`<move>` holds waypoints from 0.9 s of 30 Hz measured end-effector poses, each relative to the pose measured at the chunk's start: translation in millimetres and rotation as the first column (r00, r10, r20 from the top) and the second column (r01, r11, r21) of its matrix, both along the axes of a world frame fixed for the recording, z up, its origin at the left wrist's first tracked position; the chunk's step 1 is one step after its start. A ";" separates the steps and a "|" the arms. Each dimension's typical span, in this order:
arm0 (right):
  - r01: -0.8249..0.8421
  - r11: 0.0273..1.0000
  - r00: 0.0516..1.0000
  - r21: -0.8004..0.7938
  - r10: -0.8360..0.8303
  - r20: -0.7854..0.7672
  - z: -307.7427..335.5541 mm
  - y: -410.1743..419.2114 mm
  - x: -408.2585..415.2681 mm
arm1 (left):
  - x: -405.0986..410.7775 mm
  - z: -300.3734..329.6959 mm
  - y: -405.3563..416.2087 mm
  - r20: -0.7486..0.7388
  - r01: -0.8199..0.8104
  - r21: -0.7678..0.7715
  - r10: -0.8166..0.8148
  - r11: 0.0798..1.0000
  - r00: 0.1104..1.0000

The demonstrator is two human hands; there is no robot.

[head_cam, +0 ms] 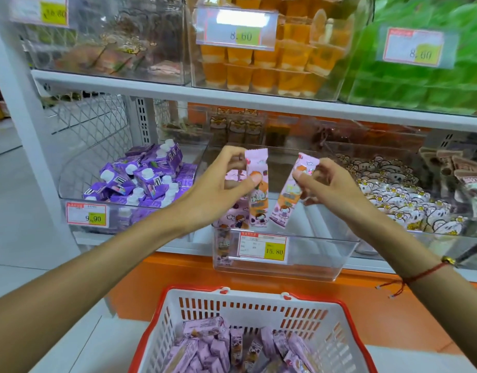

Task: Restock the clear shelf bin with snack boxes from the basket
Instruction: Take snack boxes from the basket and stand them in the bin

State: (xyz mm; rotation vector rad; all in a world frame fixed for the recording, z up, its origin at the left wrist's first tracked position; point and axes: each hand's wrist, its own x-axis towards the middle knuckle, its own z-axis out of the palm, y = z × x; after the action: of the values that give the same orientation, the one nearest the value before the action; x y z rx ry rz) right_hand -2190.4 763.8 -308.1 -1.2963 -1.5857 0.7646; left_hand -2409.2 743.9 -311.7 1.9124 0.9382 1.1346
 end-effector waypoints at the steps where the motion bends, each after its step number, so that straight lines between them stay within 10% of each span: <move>1: -0.011 0.999 0.999 0.032 0.010 0.035 -1.0 -0.5 1.0 | -1.4 -1.4 0.9 -0.022 0.014 -0.022 -0.014 1.000 1.000; 10: -0.189 0.979 0.977 0.073 0.180 0.113 -2.1 -5.2 -3.5 | -12.9 -5.8 13.2 -0.657 0.067 0.479 0.306 0.875 0.689; 18: -0.150 0.987 0.988 0.059 0.147 0.055 -7.1 -2.4 4.9 | -11.5 1.8 19.1 -0.750 0.177 0.457 0.271 0.872 0.603; 22: -0.125 0.992 0.991 0.027 0.124 0.044 -9.5 -0.3 8.1 | -11.1 2.4 27.4 -0.865 0.233 0.419 0.308 0.878 0.395; 27: -0.111 0.994 0.994 -0.007 0.111 0.015 -10.0 -0.3 9.5 | -11.0 -8.2 25.9 -0.784 0.177 0.507 0.366 0.844 0.502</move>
State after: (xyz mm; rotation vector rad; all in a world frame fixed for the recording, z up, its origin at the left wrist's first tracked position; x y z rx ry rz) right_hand -2180.9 763.4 -318.1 -1.2291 -1.6798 0.8307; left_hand -2420.2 769.9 -319.9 3.0664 1.3491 0.3873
